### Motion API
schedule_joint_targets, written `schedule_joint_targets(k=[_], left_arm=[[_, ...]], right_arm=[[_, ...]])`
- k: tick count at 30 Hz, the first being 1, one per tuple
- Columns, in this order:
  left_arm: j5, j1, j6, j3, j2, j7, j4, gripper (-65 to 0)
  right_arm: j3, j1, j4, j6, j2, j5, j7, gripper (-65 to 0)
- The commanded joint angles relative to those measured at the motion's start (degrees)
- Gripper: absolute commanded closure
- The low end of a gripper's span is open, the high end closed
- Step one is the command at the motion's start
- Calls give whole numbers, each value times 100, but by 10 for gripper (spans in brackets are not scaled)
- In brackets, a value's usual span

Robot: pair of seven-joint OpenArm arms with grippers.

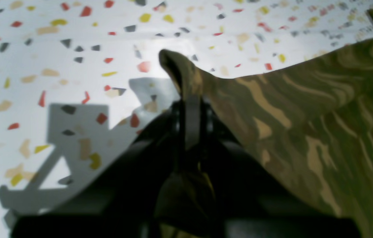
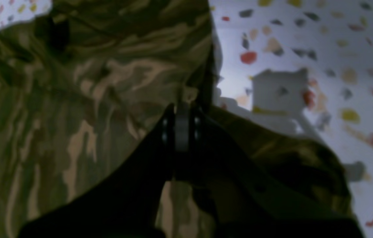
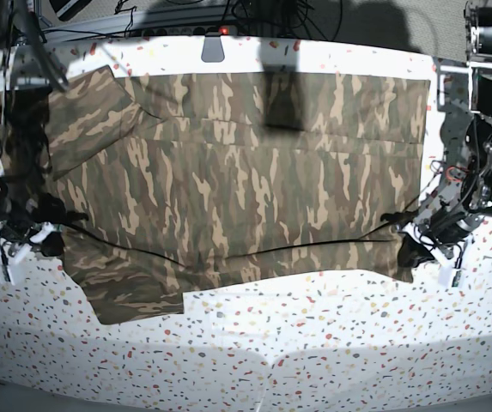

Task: Fold the T-shirt properly
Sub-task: 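Lift the hem with both grippers and fold it toward the collar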

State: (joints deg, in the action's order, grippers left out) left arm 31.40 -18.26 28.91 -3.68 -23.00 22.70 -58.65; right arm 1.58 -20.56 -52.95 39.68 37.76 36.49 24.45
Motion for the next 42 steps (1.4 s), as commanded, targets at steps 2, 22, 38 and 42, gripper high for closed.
schedule_joint_targets(k=[2, 22, 38, 42], left_arm=[[192, -72, 28, 50, -83, -175, -114, 0], [323, 1580, 157, 1294, -83, -35, -2037, 0], [269, 2726, 389, 1838, -81, 4, -2905, 0], [256, 2793, 389, 1838, -83, 96, -2905, 0]], right_arm=[[369, 118, -529, 32, 109, 142, -72, 0], [2535, 2730, -2955, 32, 79, 341, 197, 0], [3324, 3709, -3493, 32, -557, 251, 236, 0], [3757, 3709, -3495, 32, -894, -57, 238, 0]])
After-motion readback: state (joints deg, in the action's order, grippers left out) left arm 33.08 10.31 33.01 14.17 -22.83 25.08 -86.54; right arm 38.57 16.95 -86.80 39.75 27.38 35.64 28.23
